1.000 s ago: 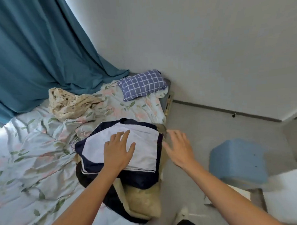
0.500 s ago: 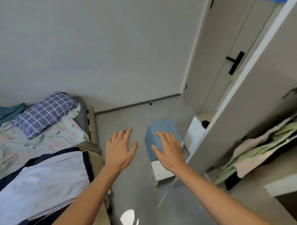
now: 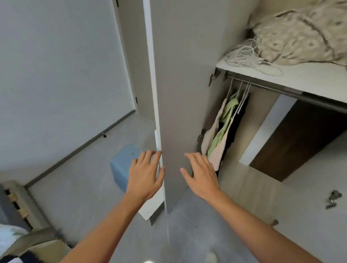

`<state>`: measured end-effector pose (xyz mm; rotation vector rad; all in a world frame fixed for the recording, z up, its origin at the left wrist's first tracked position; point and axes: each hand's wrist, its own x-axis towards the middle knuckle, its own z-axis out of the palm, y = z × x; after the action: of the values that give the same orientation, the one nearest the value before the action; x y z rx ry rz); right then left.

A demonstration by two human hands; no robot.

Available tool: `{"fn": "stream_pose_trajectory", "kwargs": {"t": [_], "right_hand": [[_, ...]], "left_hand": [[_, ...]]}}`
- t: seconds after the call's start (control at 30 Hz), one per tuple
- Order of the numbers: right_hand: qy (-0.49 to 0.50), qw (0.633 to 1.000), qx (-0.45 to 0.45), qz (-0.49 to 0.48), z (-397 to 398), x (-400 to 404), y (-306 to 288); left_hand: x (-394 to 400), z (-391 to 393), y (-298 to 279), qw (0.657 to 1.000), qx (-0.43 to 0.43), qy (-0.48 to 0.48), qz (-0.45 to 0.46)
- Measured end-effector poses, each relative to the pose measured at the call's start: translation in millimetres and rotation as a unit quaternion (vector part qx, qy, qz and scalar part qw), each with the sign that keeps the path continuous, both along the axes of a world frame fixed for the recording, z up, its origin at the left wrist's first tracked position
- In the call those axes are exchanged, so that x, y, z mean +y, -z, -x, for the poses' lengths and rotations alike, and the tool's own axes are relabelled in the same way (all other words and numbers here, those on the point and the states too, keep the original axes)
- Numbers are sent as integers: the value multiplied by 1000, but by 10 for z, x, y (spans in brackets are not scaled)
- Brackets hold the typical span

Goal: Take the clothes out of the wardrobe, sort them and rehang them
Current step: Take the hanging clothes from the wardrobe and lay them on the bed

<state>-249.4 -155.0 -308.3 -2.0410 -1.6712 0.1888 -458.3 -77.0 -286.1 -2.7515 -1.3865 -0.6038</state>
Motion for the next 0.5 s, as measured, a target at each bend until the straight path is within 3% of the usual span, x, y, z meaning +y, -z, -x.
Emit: {"fn": "stream_pose_trajectory", "kwargs": {"t": [0.1,0.5], "right_hand": [[48,999,9,-6,-433,-124,-4],[86,996,13,9,-2121,-69,16]], "left_hand": [[30,-526,-77,999,8,47,-10],[295,-2053,103,998,49,42,27]]}}
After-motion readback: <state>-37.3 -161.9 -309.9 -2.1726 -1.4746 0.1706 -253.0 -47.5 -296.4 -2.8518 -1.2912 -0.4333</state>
